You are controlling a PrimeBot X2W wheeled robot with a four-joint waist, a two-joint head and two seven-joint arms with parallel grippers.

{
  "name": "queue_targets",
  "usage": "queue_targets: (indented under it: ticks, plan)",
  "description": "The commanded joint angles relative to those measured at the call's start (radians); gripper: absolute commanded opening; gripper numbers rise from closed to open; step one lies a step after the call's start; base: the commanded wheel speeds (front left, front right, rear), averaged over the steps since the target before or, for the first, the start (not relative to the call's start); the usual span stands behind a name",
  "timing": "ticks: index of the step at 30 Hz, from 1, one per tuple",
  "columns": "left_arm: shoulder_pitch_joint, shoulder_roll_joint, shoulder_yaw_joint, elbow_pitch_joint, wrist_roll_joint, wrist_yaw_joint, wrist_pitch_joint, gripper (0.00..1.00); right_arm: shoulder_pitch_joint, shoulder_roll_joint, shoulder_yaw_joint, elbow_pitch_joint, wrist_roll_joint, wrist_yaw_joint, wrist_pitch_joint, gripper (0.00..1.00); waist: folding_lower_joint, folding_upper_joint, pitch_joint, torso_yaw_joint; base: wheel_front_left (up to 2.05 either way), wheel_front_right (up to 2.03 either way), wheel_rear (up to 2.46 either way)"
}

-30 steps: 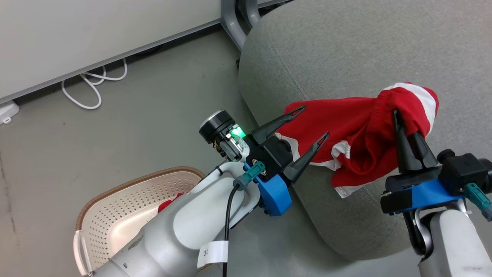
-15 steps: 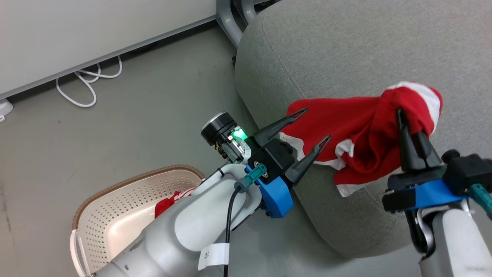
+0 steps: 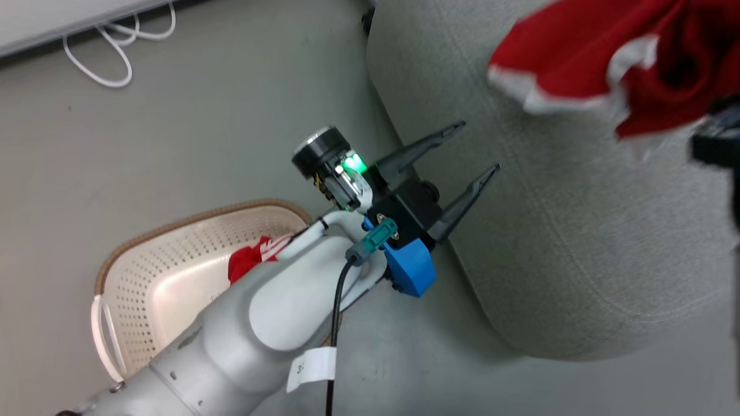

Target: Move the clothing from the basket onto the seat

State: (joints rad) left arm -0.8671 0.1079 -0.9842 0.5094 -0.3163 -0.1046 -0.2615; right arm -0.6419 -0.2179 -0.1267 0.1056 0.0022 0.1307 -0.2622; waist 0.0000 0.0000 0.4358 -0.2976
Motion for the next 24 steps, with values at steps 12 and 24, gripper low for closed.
queue_targets:
  ticks: [12,24]
  plan:
    - [-0.131,0.051,0.012,-0.053,0.046,0.013,0.016,1.00,-0.298,-0.250,-0.241,0.041,0.005,0.000,-0.004,0.00,0.0000,0.0000,0.274,0.099,0.00,0.00,0.00]
    - [-0.165,0.095,0.003,-0.110,0.064,0.029,0.041,1.00,-0.316,-0.250,-0.337,0.299,0.006,0.000,-0.004,0.00,0.0000,0.0000,0.380,0.110,0.00,0.00,0.00]
